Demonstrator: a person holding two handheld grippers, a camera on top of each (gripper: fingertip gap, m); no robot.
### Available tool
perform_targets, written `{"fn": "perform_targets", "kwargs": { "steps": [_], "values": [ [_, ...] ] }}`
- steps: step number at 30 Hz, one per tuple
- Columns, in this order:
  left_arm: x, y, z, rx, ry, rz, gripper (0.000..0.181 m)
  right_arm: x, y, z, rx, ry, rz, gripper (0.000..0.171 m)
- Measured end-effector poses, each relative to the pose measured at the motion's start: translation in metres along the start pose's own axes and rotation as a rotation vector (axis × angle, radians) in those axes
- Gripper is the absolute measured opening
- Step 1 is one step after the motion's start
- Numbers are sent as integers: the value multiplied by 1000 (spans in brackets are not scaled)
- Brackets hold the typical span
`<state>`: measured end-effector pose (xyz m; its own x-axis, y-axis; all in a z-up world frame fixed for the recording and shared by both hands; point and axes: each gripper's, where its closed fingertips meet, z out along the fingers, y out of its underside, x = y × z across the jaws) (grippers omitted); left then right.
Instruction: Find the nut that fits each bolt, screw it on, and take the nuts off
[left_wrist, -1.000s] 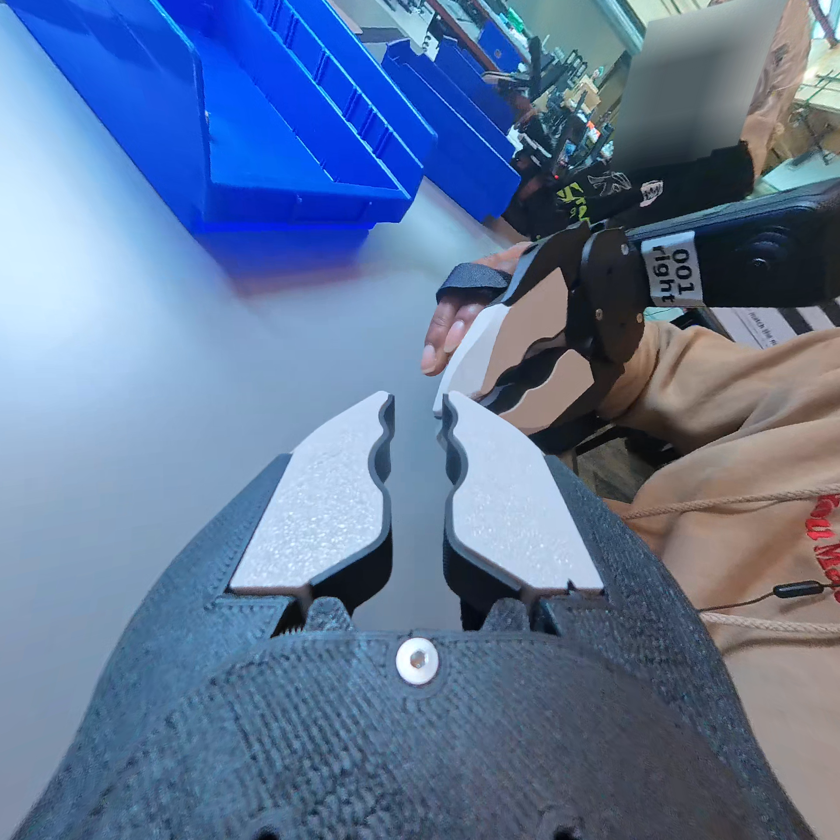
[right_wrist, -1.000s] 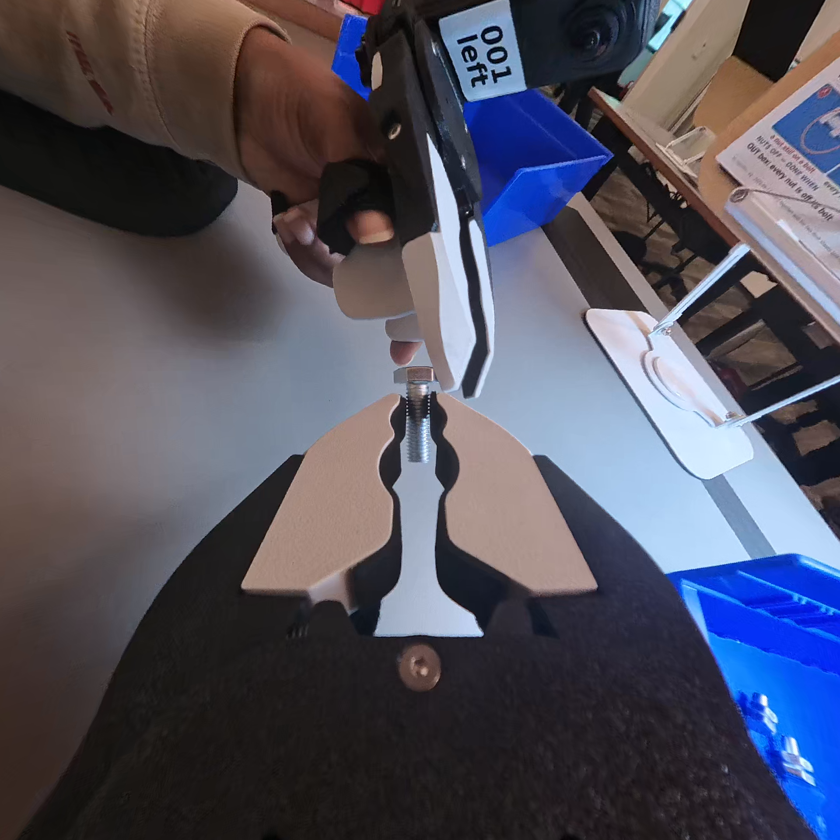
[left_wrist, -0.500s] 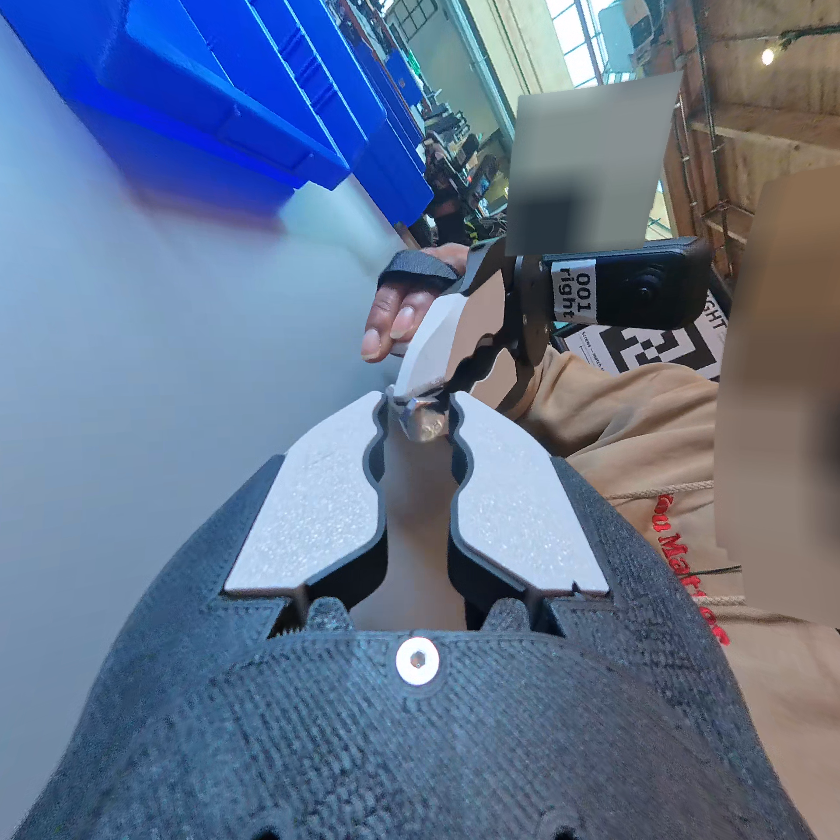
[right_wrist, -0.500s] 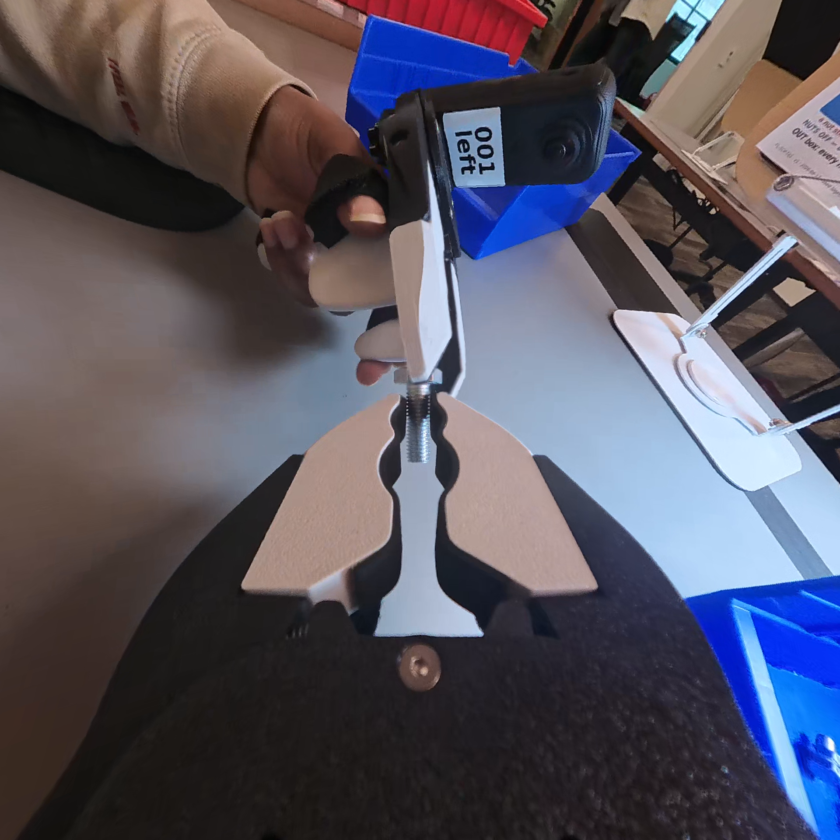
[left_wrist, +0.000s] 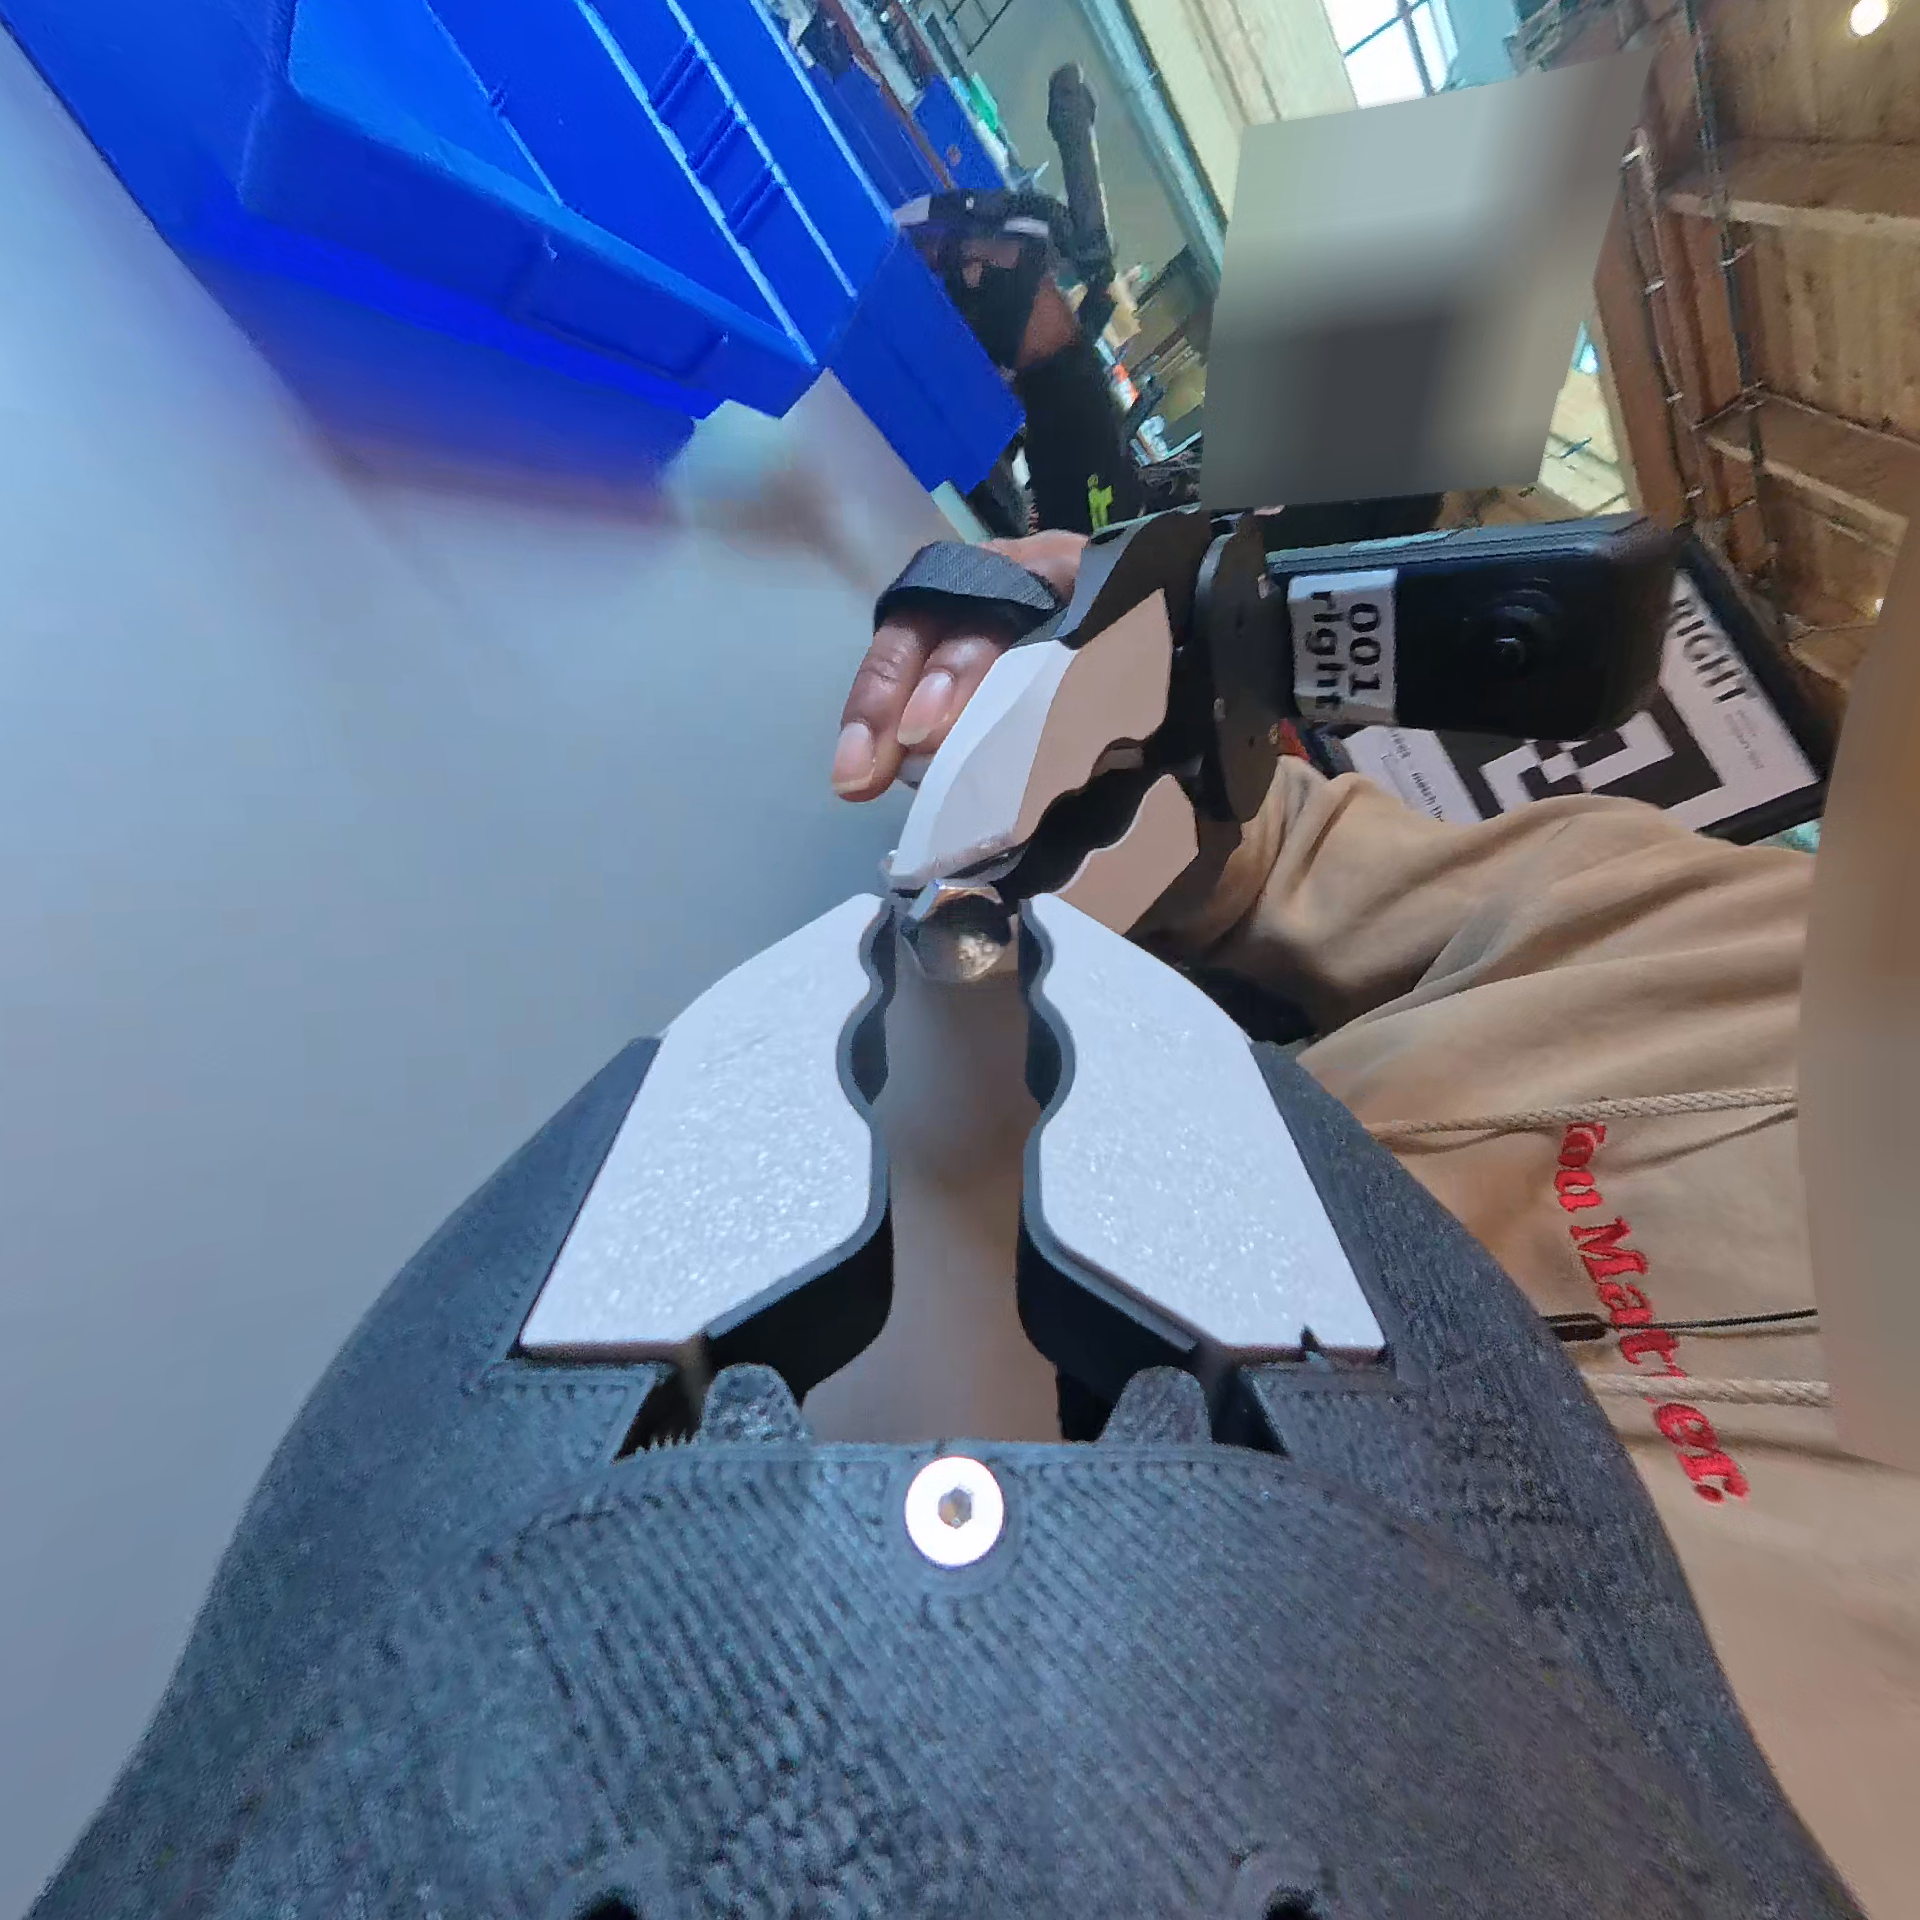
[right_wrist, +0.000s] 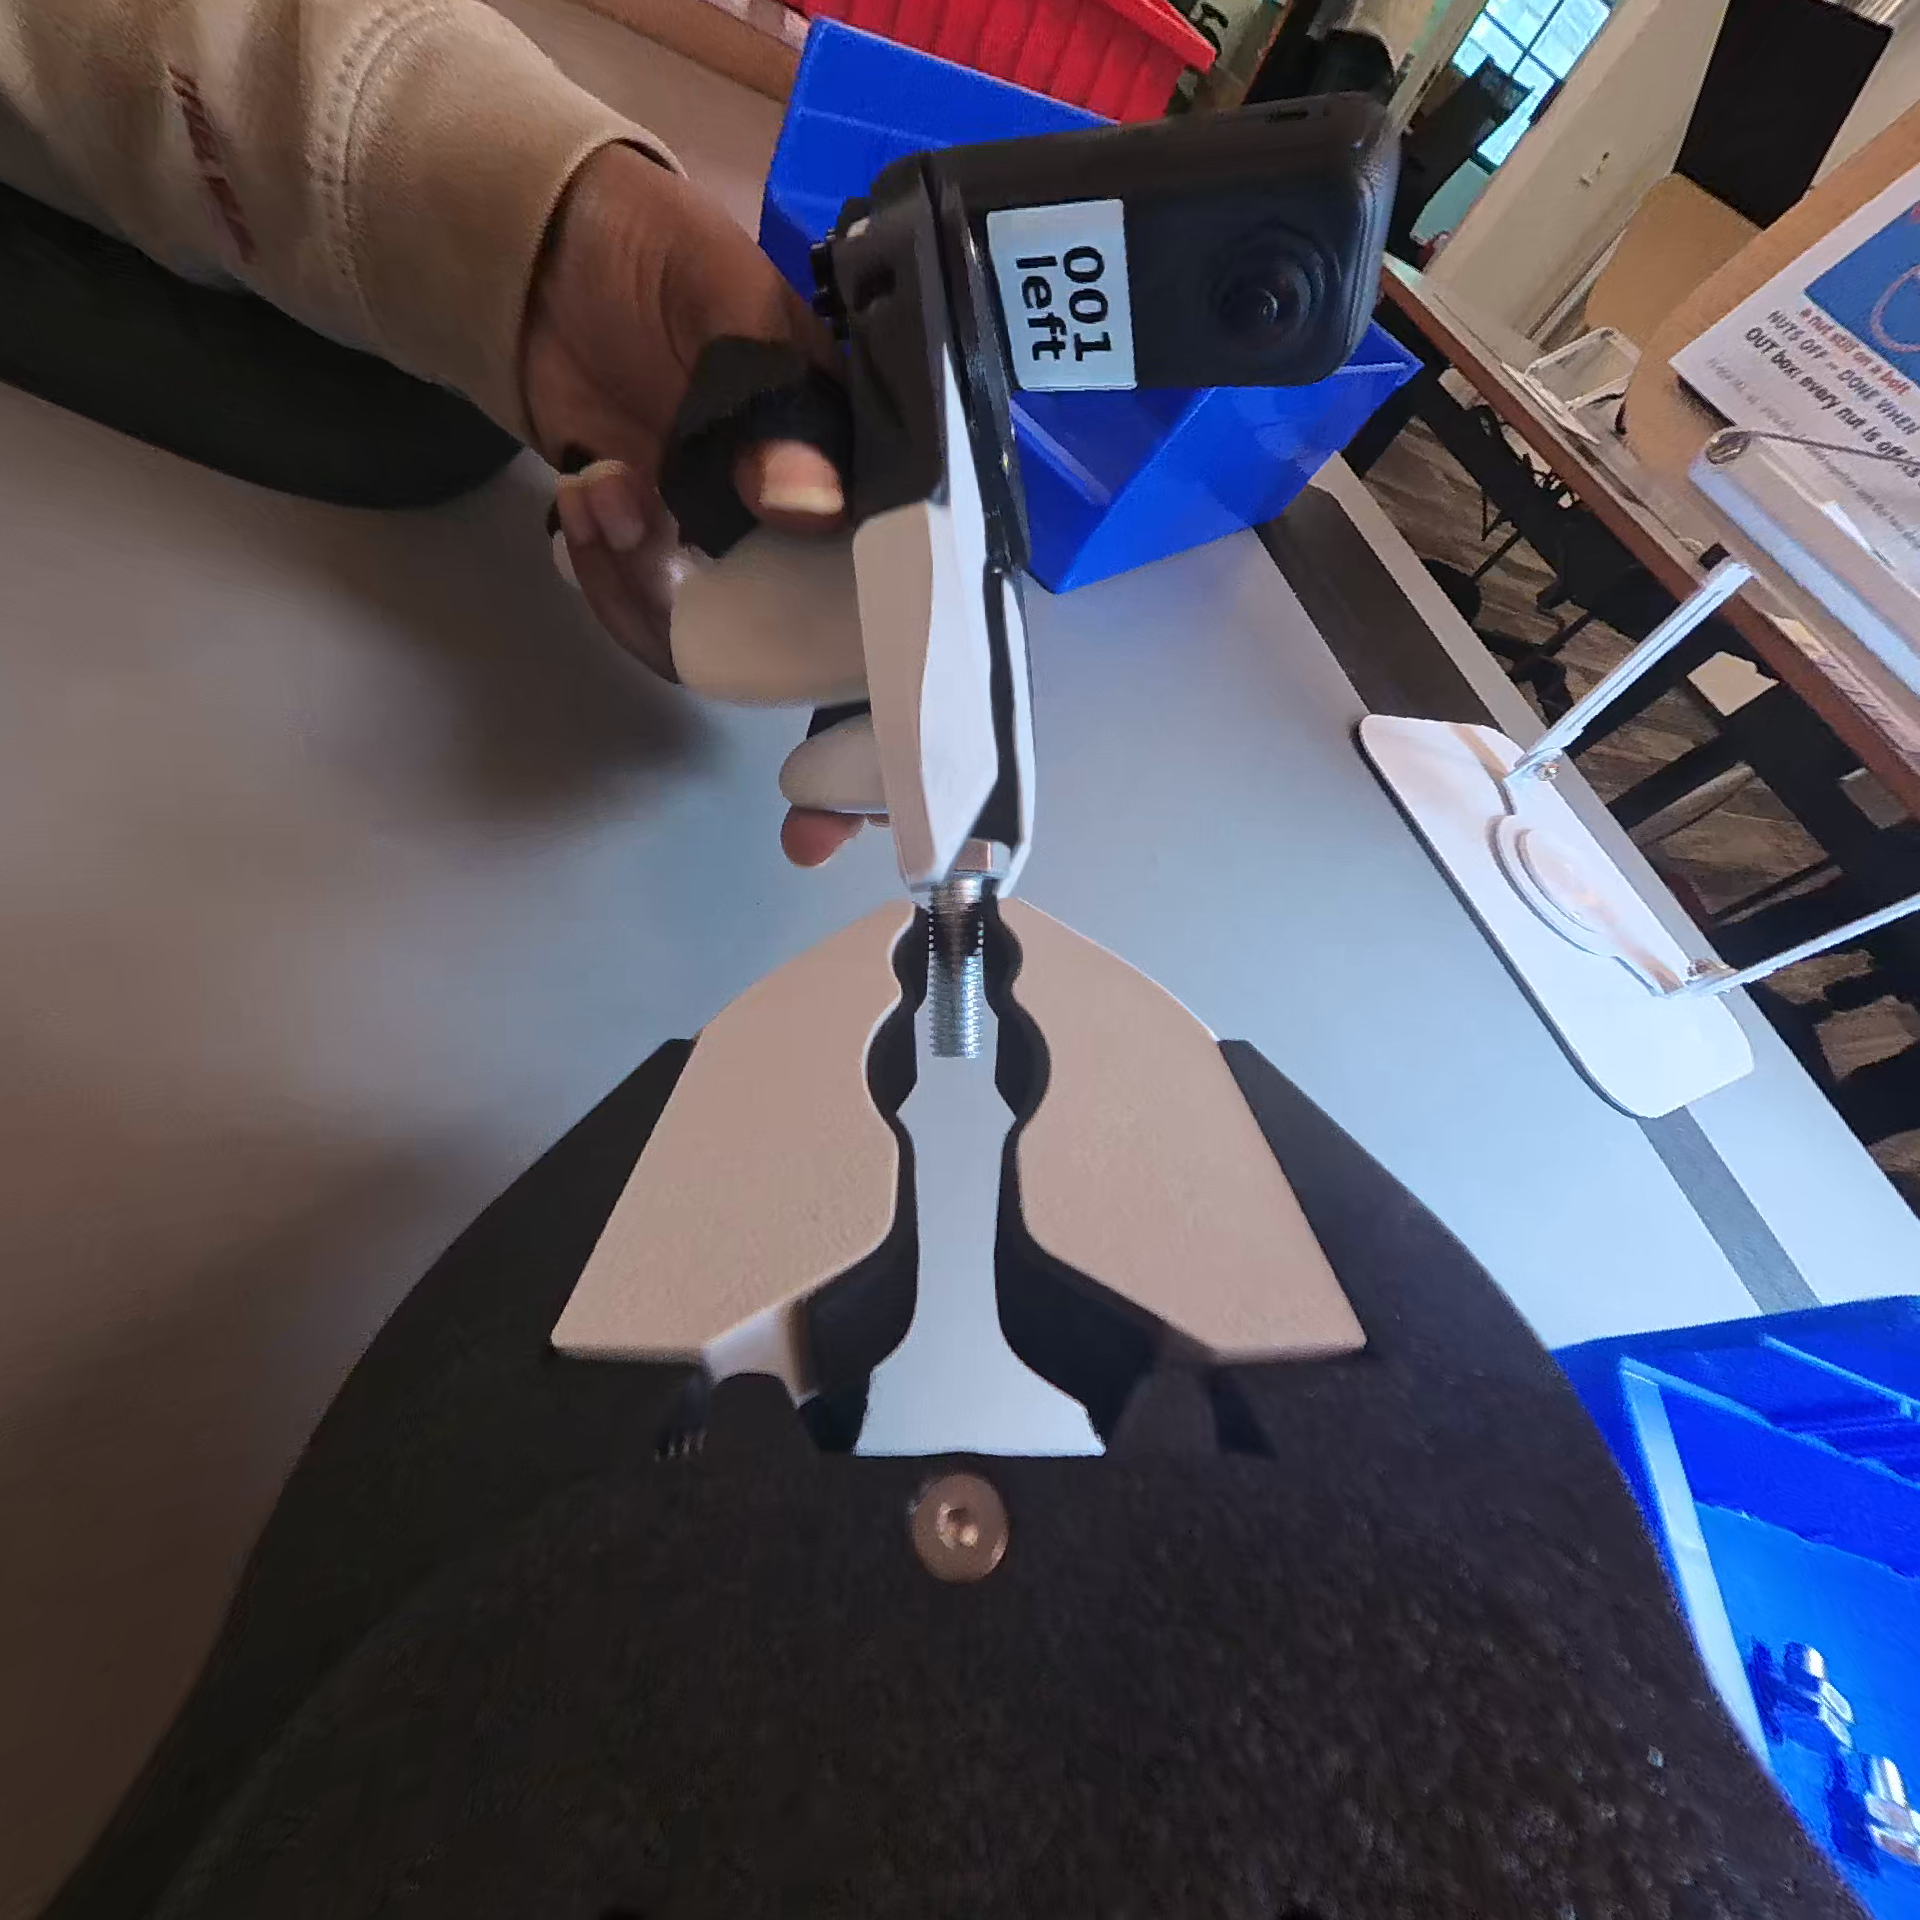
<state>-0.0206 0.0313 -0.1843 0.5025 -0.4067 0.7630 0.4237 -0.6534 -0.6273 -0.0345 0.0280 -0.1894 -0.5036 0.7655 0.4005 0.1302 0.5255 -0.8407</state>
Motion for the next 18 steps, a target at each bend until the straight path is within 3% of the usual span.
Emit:
{"fn": "perform_targets", "kwargs": {
  "steps": [5,12,18],
  "values": [
    [1,0,1,12,-6,38,20,0,0,0,1,14,-14,9],
    [36,-22,-6,173,213,50,19,13,-33,-18,241,18,152,14],
    [50,-31,-12,253,308,54,19,17,-41,-27,314,-24,235,15]
  ]
}}
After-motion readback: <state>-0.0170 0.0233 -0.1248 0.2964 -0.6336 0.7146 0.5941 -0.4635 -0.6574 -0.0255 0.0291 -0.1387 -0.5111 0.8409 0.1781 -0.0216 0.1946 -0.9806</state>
